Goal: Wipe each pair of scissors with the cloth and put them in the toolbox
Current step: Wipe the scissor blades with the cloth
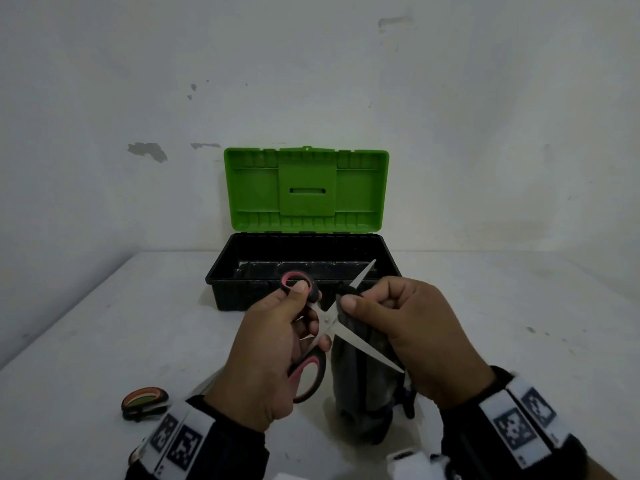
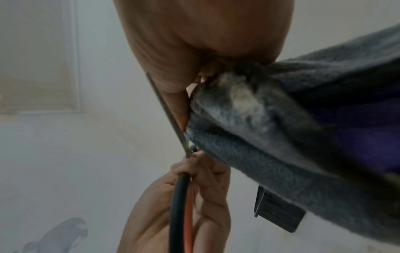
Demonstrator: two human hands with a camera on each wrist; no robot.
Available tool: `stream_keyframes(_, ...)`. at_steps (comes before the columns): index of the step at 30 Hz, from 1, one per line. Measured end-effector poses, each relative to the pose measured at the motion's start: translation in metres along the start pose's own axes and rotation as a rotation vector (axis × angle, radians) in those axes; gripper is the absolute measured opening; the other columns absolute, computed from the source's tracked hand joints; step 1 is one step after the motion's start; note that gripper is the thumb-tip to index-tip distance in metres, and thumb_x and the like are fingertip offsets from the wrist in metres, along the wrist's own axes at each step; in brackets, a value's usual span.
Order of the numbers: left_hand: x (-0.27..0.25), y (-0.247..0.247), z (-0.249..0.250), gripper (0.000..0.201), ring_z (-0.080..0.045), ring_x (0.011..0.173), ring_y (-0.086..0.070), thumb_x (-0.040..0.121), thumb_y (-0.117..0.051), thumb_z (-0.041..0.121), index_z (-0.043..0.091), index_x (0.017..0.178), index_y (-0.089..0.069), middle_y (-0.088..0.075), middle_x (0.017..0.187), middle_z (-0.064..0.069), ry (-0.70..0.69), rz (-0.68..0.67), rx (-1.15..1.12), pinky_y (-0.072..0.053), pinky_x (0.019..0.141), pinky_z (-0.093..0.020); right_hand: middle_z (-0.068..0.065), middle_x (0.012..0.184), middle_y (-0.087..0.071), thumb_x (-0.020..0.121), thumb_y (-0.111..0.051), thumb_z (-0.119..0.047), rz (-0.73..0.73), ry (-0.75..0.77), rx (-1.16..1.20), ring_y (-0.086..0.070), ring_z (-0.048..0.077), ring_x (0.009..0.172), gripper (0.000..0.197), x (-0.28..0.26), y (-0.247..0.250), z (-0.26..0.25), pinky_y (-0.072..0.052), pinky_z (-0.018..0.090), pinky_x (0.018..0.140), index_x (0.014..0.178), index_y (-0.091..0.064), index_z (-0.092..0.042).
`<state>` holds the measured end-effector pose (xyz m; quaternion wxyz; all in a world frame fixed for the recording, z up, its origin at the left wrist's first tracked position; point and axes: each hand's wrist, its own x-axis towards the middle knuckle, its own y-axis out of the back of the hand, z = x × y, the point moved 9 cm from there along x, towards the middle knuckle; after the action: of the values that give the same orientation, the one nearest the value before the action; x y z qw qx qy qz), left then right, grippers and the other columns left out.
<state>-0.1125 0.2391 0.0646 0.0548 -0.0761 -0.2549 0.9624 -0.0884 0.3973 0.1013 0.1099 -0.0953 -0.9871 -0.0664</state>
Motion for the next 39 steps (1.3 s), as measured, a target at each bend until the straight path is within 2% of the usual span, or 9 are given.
stream_keyframes(5,0.006,0.001,0.0,0.024,-0.016,0.053,-0.045,0.097,-0.055,0.022,0.001,0.092,-0.066,-0.046,0.065,-0.008,-0.01,-0.005,0.014,-0.044,0.04,-0.025,0.024,0.071,-0.072,0.074,-0.083,-0.026,0.127,0.002,0.052,-0.064,0.025,0.059,0.029,0.012,0.02,0.003,-0.054,0.036,0.061,0.07,-0.069,-0.001)
stream_keyframes(10,0.008,0.001,0.002,0.023,-0.016,0.053,-0.044,0.097,-0.054,0.023,0.002,0.093,-0.065,-0.047,0.066,-0.009,-0.019,-0.027,0.016,-0.043,0.04,-0.025,0.028,0.072,-0.07,0.074,-0.084,-0.023,0.044,0.003,0.031,-0.062,0.026,0.06,0.028,0.007,0.004,0.004,-0.053,0.037,0.062,0.071,-0.068,0.0)
stream_keyframes(16,0.012,-0.003,0.007,0.023,-0.013,0.051,-0.044,0.098,-0.053,0.021,0.001,0.094,-0.064,-0.045,0.061,-0.006,-0.042,-0.033,0.009,-0.045,0.042,-0.026,0.033,0.076,-0.068,0.075,-0.083,-0.025,0.131,0.001,0.087,-0.061,0.025,0.06,0.03,0.02,0.018,0.005,-0.052,0.032,0.058,0.071,-0.067,0.0)
stream_keyframes(19,0.014,-0.004,0.007,0.022,-0.013,0.049,-0.044,0.098,-0.053,0.021,0.002,0.094,-0.063,-0.045,0.06,-0.005,-0.029,-0.032,0.004,-0.044,0.041,-0.026,0.024,0.066,-0.067,0.077,-0.082,-0.019,0.105,0.017,0.09,-0.058,0.021,0.055,0.031,0.017,0.011,0.005,-0.05,0.025,0.052,0.074,-0.065,0.006)
stream_keyframes(22,0.014,-0.002,0.006,0.02,-0.012,0.05,-0.045,0.097,-0.055,0.021,0.003,0.095,-0.064,-0.046,0.062,-0.005,-0.017,-0.041,-0.004,-0.044,0.041,-0.025,0.027,0.069,-0.069,0.076,-0.083,-0.02,0.064,0.012,0.066,-0.059,0.022,0.056,0.028,0.016,0.008,0.003,-0.049,0.028,0.053,0.072,-0.067,0.003)
stream_keyframes(26,0.013,-0.002,0.003,0.02,-0.012,0.051,-0.045,0.097,-0.055,0.02,0.002,0.096,-0.064,-0.046,0.064,-0.007,-0.011,-0.051,-0.012,-0.045,0.042,-0.026,0.012,0.059,-0.063,0.076,-0.082,-0.021,0.178,0.011,0.107,-0.055,0.015,0.051,0.024,0.027,0.03,0.003,-0.046,0.021,0.046,0.065,-0.066,-0.006)
stream_keyframes(29,0.014,0.0,0.002,0.02,-0.012,0.05,-0.045,0.097,-0.056,0.02,0.003,0.092,-0.065,-0.046,0.065,-0.007,-0.011,-0.04,-0.013,-0.044,0.041,-0.026,0.022,0.064,-0.064,0.078,-0.081,-0.019,0.127,0.022,0.102,-0.056,0.021,0.057,0.03,0.024,0.022,0.006,-0.048,0.026,0.053,0.071,-0.065,0.004)
stream_keyframes(33,0.014,-0.001,0.001,0.02,-0.012,0.049,-0.045,0.097,-0.055,0.02,0.003,0.093,-0.065,-0.046,0.064,-0.007,-0.015,-0.054,-0.008,-0.044,0.041,-0.027,0.037,0.077,-0.064,0.076,-0.083,-0.026,0.088,0.022,0.046,-0.057,0.028,0.062,0.03,0.023,0.019,0.005,-0.048,0.039,0.062,0.07,-0.067,-0.001)
stream_keyframes(39,0.015,-0.003,0.001,0.021,-0.012,0.05,-0.043,0.097,-0.055,0.021,0.001,0.093,-0.064,-0.045,0.063,-0.006,-0.031,-0.051,-0.003,-0.044,0.041,-0.027,0.035,0.073,-0.065,0.078,-0.082,-0.025,0.121,0.036,0.077,-0.056,0.024,0.06,0.027,0.021,0.02,0.007,-0.047,0.033,0.058,0.067,-0.067,-0.004)
